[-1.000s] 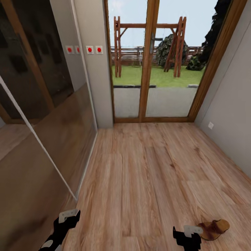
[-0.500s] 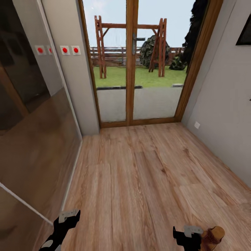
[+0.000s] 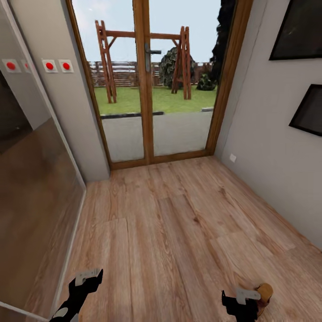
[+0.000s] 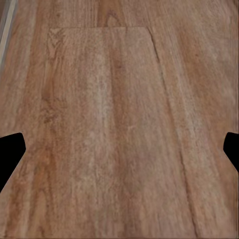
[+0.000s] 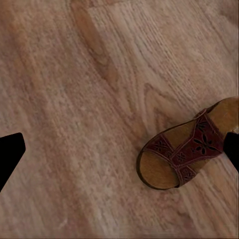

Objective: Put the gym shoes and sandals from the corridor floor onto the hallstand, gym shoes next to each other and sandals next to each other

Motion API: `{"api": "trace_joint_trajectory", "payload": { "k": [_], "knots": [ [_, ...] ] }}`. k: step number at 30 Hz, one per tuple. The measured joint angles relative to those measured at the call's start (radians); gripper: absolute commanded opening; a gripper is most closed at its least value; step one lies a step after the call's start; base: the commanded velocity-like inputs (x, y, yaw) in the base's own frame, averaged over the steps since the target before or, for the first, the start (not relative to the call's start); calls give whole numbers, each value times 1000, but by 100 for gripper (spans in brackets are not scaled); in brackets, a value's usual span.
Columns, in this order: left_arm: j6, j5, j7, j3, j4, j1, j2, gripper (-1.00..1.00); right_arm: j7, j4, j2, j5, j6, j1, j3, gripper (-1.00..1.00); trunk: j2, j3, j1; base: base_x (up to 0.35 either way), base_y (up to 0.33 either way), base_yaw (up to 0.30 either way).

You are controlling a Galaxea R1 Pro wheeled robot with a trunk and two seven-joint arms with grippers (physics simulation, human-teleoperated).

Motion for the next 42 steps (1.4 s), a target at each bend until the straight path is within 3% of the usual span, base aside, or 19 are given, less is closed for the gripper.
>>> {"api": "trace_joint_trajectory", "payload": {
  "k": [8, 20, 42],
  "knots": [
    [0, 0, -1, 0, 0, 0, 0, 100, 0, 1, 0, 1, 0, 0, 0, 100, 0, 5, 0, 36, 0, -259],
    [0, 0, -1, 0, 0, -1, 0, 100, 0, 1, 0, 1, 0, 0, 0, 100, 0, 11, 0, 221, 0, -259],
    [0, 0, -1, -1, 1, -1, 1, 100, 0, 1, 0, 1, 0, 0, -1, 100, 0, 24, 0, 12, 0, -259]
  ]
}}
